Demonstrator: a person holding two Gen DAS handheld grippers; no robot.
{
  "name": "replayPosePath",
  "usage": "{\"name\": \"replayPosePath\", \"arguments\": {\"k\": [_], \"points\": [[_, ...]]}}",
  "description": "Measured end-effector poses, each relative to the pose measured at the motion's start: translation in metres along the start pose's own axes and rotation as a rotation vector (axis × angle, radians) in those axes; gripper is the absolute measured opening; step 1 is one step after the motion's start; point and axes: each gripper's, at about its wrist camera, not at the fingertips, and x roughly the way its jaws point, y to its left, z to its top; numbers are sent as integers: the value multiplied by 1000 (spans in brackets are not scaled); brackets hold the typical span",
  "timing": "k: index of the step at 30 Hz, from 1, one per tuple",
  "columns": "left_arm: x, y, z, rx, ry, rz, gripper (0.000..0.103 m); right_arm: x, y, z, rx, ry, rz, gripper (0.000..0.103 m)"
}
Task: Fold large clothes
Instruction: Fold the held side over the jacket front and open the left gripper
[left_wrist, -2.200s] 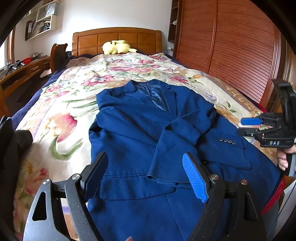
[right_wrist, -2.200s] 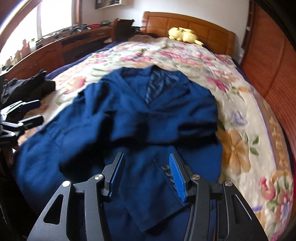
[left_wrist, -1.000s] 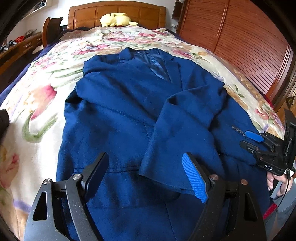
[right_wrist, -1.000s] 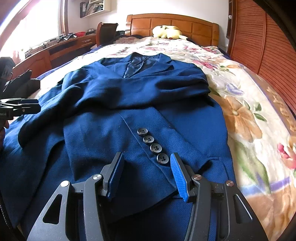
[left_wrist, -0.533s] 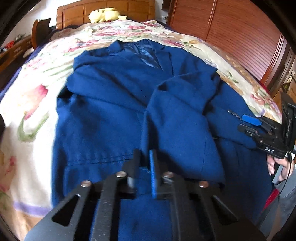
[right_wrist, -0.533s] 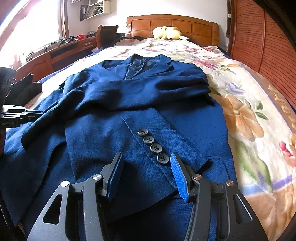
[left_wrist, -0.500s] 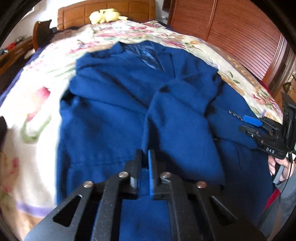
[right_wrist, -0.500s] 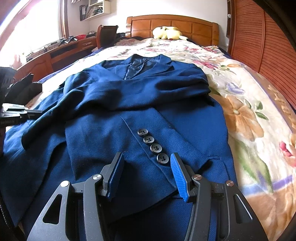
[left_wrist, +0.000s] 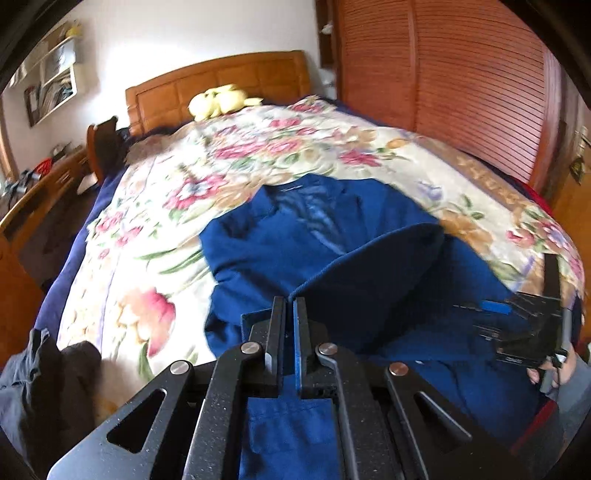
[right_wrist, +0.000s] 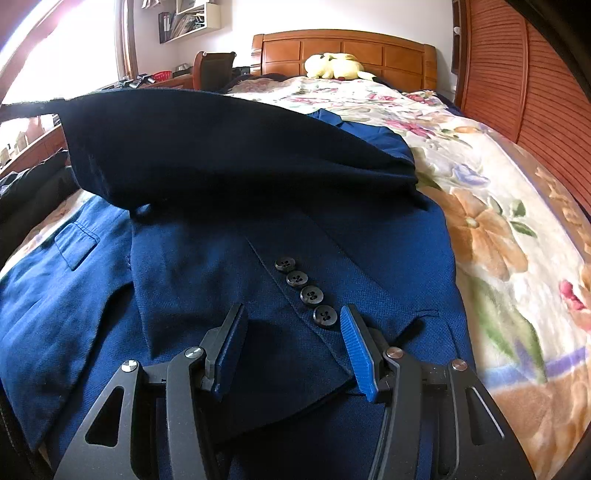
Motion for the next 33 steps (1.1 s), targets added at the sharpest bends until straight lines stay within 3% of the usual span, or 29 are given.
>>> {"name": "replayPosePath", "arguments": {"k": [5, 13, 25, 31, 33], "points": [[-14, -29, -30, 49, -3, -56, 4, 1, -2, 0, 10, -1, 8, 54], [-17, -63, -90, -17, 44, -174, 4, 3, -4, 1, 15, 2, 19, 54], [-27, -83, -115, -55, 45, -182, 4, 2, -11, -1, 38, -5, 52, 56], [-31, -89, -120, -37, 59, -139, 5, 3, -13, 0, 40, -6, 53, 56], [-32, -86, -122, -37, 60, -131, 11, 3, -13, 0, 41, -6, 54, 56]]}}
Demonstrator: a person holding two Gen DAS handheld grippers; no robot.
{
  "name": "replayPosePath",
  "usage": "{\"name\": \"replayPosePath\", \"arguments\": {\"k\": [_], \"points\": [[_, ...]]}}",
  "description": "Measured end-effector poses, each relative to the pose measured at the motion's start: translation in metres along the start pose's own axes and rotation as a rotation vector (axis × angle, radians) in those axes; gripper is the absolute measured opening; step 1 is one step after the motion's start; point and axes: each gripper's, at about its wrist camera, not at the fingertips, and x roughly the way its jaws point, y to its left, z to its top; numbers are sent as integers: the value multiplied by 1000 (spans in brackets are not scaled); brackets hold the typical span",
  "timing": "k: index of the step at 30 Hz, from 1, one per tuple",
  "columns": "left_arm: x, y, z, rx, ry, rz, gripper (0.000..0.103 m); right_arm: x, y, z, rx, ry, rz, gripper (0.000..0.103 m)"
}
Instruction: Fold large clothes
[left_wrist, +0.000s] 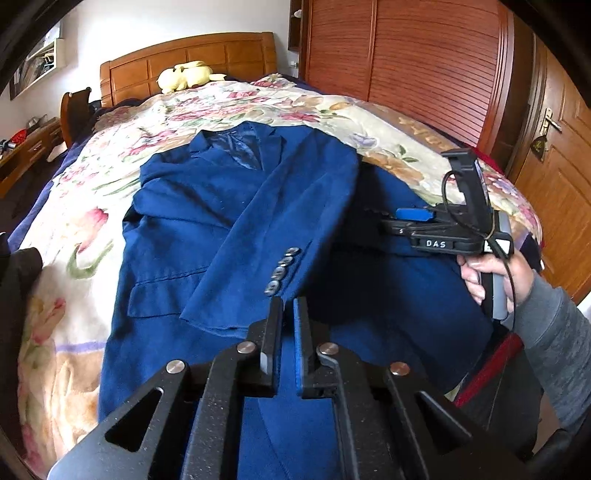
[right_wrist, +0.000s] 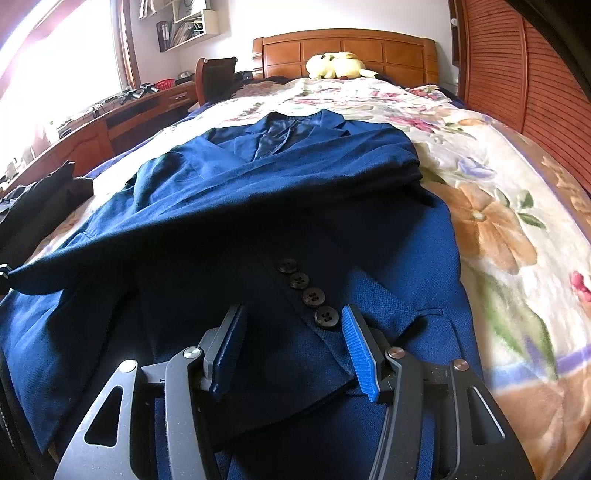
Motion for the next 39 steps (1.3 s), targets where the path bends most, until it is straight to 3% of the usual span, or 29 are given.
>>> {"name": "replayPosePath", "arguments": {"k": [1, 5, 10, 11, 13, 16, 25, 39], "points": [[-2, 3, -2, -2, -8, 9, 18, 0, -1, 0, 1, 0, 1, 56], [-8, 17, -7, -16, -18, 47, 29, 0, 2, 0, 2, 0, -1, 56], [-14, 45, -18, -66, -19, 90, 36, -1, 2, 0, 4, 0, 2, 56], [-14, 51, -21, -79, -19, 99, 39, -1, 2, 0, 4, 0, 4, 56], [-15, 62, -25, -109, -21, 107, 60, 0, 2, 0, 6, 0, 6, 56], [-15, 78, -31, -140, -16, 137, 69, -1, 2, 0, 8, -1, 9, 56], [-12, 106, -44, -194, 7, 206, 73, 0, 2, 0, 8, -1, 9, 57], [-11, 125, -59, -242, 19, 199, 74, 3, 11, 1, -34, 21, -35, 58]]}}
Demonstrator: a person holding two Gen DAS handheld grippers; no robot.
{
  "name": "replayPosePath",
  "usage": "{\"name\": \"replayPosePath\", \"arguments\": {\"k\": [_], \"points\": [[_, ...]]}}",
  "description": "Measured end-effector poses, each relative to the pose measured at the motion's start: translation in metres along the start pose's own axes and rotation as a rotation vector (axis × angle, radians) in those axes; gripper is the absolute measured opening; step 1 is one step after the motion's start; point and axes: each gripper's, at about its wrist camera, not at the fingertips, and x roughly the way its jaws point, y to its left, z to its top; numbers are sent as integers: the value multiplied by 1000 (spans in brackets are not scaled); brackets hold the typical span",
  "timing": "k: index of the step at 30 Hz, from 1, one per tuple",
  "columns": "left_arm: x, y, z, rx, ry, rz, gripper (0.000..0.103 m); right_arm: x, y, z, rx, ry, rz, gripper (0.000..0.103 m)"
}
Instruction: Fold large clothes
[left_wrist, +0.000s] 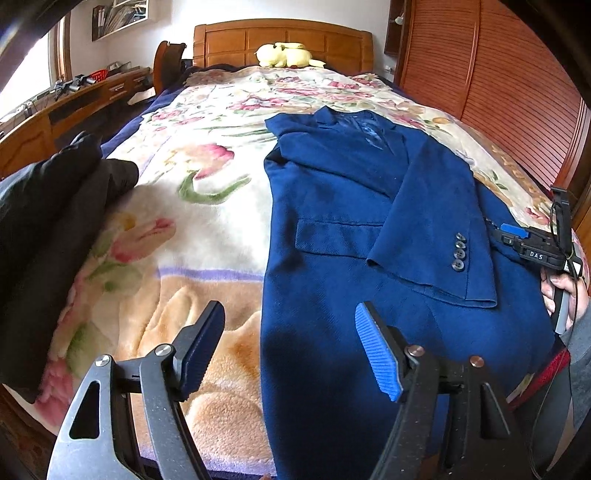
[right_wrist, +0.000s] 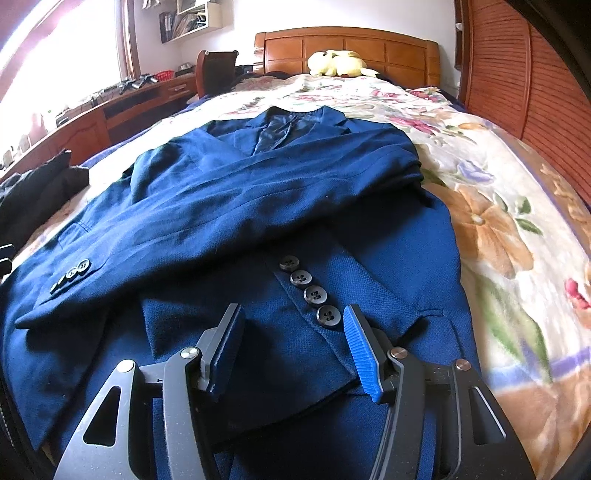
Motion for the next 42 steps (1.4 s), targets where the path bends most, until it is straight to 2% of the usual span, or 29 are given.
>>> {"name": "replayPosePath", "arguments": {"k": [4, 10, 12, 17, 25, 30, 35, 41, 42], "points": [[5, 3, -4, -4, 12, -13, 74, 3, -2, 2, -1, 18, 28, 66], [5, 8, -10, -18, 20, -45, 74, 1, 3, 8, -36, 64, 6, 69], [1, 10, -13, -21, 10, -55, 74, -9, 1, 9, -24, 79, 8, 69], [-11, 13, -21, -11, -6, -88, 74, -57, -14, -7, 13, 45, -31, 68], [-26, 19, -31, -16, -14, -113, 48, -111, -44, -48, 79, 88, -123, 68], [-28, 17, -33, -7, -8, -108, 44, -119, -46, -62, 80, 125, -148, 68], [-30, 20, -35, -10, -3, -98, 44, -129, -42, -66, 85, 133, -136, 68], [-27, 19, -38, -12, 11, -97, 43, -123, -38, -72, 53, 162, -134, 68], [-27, 19, -39, -10, 14, -100, 41, -121, -37, -72, 47, 174, -127, 68]]}}
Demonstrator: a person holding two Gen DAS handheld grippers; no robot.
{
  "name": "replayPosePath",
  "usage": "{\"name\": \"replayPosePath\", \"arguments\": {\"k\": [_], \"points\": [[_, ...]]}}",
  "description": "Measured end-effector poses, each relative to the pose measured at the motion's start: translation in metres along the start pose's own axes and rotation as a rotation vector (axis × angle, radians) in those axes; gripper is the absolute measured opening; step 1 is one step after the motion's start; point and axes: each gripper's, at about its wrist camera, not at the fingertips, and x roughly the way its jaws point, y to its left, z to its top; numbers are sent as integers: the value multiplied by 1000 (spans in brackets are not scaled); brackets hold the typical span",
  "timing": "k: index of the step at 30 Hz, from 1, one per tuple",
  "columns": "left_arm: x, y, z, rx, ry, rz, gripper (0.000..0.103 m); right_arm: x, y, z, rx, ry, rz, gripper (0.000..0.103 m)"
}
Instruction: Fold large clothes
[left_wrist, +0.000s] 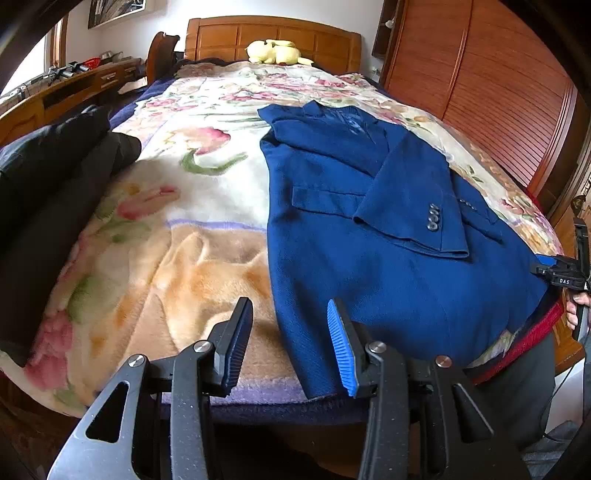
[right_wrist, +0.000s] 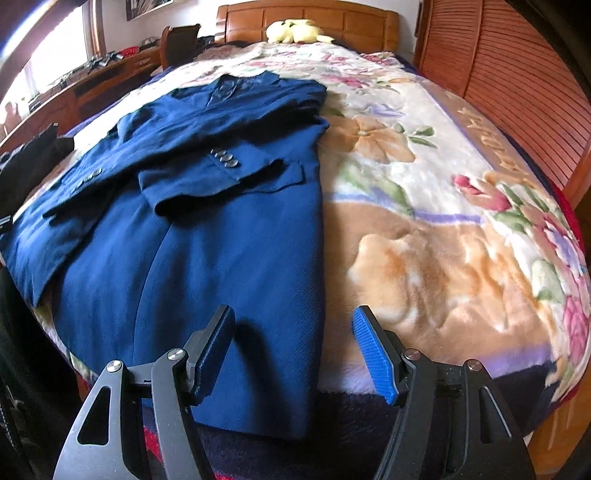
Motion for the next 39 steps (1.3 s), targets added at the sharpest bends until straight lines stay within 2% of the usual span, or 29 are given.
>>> {"name": "replayPosePath", "arguments": {"k": [1, 2, 5, 8, 11, 12, 13, 15, 18, 23, 27, 31, 39], "points": [[1, -2, -2, 7, 6, -10, 32, 2, 3, -1, -11, 18, 12, 68], [3, -4, -4, 14, 19, -21, 28, 4, 5, -1, -26, 34, 23, 68], [4, -7, -11, 28, 32, -11, 27, 3, 11, -1, -66, 52, 43, 66], [3, -1, -15, -11, 35, -39, 27, 2, 9, -1, -71, 59, 69, 58], [3, -1, -15, -16, 36, -43, 27, 2, 4, 0, -56, 51, 90, 39], [3, -3, -14, -8, 40, -39, 24, 1, 3, 0, -47, 47, 110, 25], [3, -4, -13, -2, 41, -32, 18, 0, 3, 0, -38, 44, 138, 19], [-2, -7, -9, 3, 30, -45, 7, -2, 3, -1, -36, 31, 151, 15], [-14, -11, -1, 11, -5, -52, 5, -8, 4, -1, -21, -8, 162, 12], [-51, -25, 27, 41, -116, -71, 5, -38, 4, 6, 16, -136, 192, 10], [-80, -41, 48, 83, -192, -83, 5, -75, 5, 18, 46, -252, 209, 9], [-110, -58, 63, 140, -256, -95, 5, -114, 12, 25, 22, -338, 201, 9], [-168, -72, 78, 195, -363, -105, 5, -188, 13, 10, 0, -481, 206, 9]]}}
